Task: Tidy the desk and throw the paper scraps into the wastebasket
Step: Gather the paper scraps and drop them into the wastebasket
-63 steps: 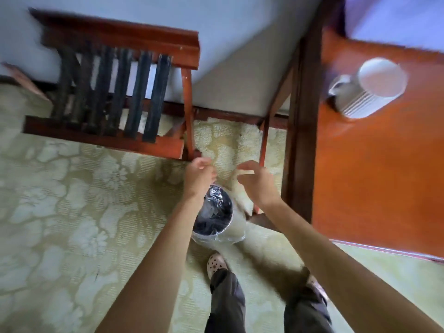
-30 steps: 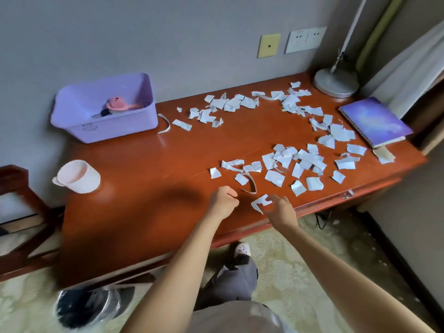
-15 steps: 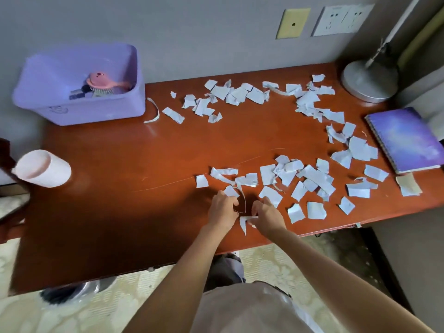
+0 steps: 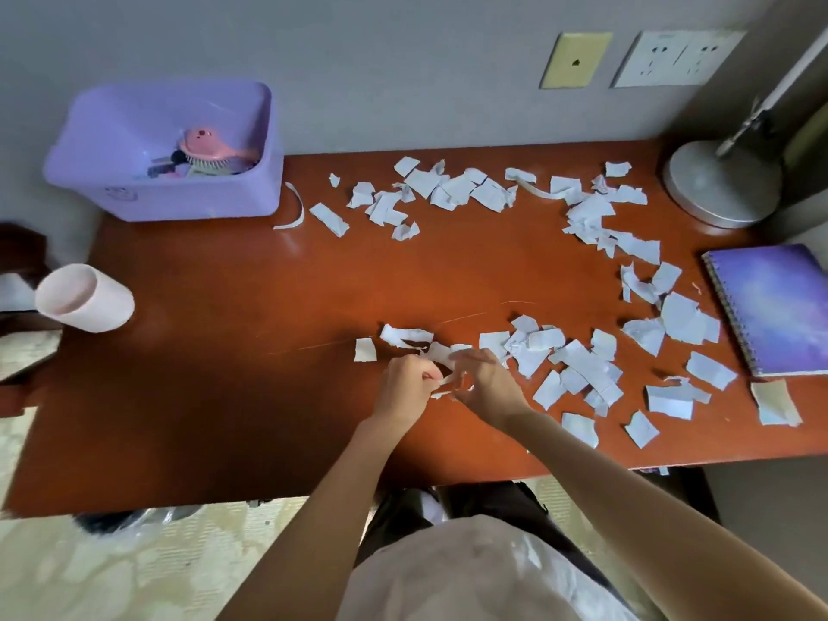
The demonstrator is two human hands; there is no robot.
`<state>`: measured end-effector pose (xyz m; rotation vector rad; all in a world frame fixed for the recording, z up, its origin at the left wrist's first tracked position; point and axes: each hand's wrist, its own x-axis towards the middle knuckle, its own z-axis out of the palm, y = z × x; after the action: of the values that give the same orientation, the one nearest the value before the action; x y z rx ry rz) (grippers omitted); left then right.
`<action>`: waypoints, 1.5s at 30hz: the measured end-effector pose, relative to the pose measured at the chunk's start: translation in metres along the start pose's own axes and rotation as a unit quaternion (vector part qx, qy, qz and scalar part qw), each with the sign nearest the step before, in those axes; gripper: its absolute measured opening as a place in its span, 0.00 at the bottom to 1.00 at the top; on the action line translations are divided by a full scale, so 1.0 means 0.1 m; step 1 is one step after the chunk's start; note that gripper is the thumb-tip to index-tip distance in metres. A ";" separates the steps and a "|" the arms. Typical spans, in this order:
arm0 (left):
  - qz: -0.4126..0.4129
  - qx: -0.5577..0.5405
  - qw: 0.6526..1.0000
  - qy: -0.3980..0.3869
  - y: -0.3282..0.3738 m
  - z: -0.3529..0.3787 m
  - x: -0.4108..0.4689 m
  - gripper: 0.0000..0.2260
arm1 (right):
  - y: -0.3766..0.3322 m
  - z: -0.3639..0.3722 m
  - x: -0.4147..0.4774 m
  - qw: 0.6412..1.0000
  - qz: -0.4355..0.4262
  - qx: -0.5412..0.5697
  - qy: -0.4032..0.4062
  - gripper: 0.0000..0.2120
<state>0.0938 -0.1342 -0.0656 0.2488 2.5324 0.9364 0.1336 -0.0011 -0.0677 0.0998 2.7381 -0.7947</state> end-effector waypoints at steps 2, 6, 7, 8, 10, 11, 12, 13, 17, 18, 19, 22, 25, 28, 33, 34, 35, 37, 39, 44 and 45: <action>-0.001 -0.014 1.000 -0.005 0.04 -0.01 0.00 0.06 | 0.02 -0.03 0.02 1.000 0.013 0.023 0.004 0.03; -0.020 -0.061 0.998 0.004 0.14 -0.03 -0.02 0.06 | 0.07 -0.16 0.05 0.999 0.002 0.039 0.001 0.05; -0.024 -0.066 0.997 0.010 0.15 -0.04 -0.01 0.06 | 0.08 -0.20 0.07 0.999 0.005 0.047 -0.004 0.06; -0.027 -0.067 0.997 0.013 0.17 -0.05 0.00 0.07 | 0.08 -0.22 0.10 0.998 0.010 0.056 -0.009 0.08; -0.033 -0.071 0.997 0.014 0.20 -0.07 0.03 0.07 | 0.08 -0.25 0.15 0.998 0.006 0.066 -0.023 0.12; -0.035 -0.075 0.996 0.012 0.21 -0.07 0.03 0.07 | 0.09 -0.25 0.16 0.997 0.000 0.064 -0.032 0.13; -0.037 -0.079 0.996 0.008 0.22 -0.09 0.03 0.07 | 0.10 -0.23 0.17 0.997 -0.002 0.062 -0.040 0.14; -0.037 -0.081 0.996 0.002 0.23 -0.10 0.03 0.07 | 0.11 -0.21 0.17 0.997 0.001 0.063 -0.045 0.12; -0.066 -0.098 0.991 0.055 0.15 -0.12 0.07 0.08 | 0.14 -0.16 0.20 0.997 0.041 0.070 -0.011 0.09; -0.089 -0.099 0.987 0.086 0.11 -0.13 0.08 0.09 | 0.15 -0.17 0.21 0.996 0.053 0.077 0.006 0.10; -0.111 -0.088 0.984 0.104 0.06 -0.12 0.09 0.10 | 0.15 -0.18 0.22 0.994 0.064 0.083 0.023 0.10; -0.147 -0.002 0.987 0.057 -0.05 -0.02 0.09 0.17 | 0.17 -0.17 0.26 0.993 0.089 0.073 0.030 0.13; -0.156 0.079 0.985 0.007 -0.05 0.10 0.07 0.25 | 0.18 -0.11 0.28 0.996 0.080 0.030 -0.021 0.16; -0.132 0.116 0.984 0.027 -0.06 0.17 0.10 0.20 | 0.17 -0.06 0.32 0.996 0.070 -0.020 -0.050 0.21; -0.140 0.063 0.987 0.048 -0.09 0.14 0.15 0.17 | 0.12 -0.05 0.43 0.990 0.069 -0.090 -0.086 0.31; -0.141 0.035 0.988 0.046 -0.08 0.11 0.15 0.16 | 0.12 -0.06 0.45 0.989 0.070 -0.100 -0.086 0.28; -0.144 0.009 0.988 0.046 -0.08 0.08 0.16 0.14 | 0.11 -0.06 0.47 0.988 0.074 -0.106 -0.082 0.25; -0.150 -0.041 0.985 0.067 -0.10 0.01 0.18 0.13 | 0.09 -0.05 0.50 0.989 0.090 -0.094 -0.071 0.20; -0.154 -0.089 0.979 0.102 -0.11 -0.07 0.21 0.13 | 0.07 -0.05 0.52 0.989 0.104 -0.082 -0.065 0.18; -0.169 -0.084 0.980 0.061 -0.05 -0.19 0.39 0.32 | 0.09 -0.03 0.53 0.988 0.118 -0.084 -0.055 0.15; -0.171 -0.060 0.982 0.054 -0.06 -0.18 0.43 0.29 | 0.09 -0.03 0.52 0.988 0.117 -0.088 -0.053 0.15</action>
<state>0.0468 -0.1362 -0.0714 -0.2734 2.4925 0.9790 0.0842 0.0074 -0.0849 0.3262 2.6194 -0.4788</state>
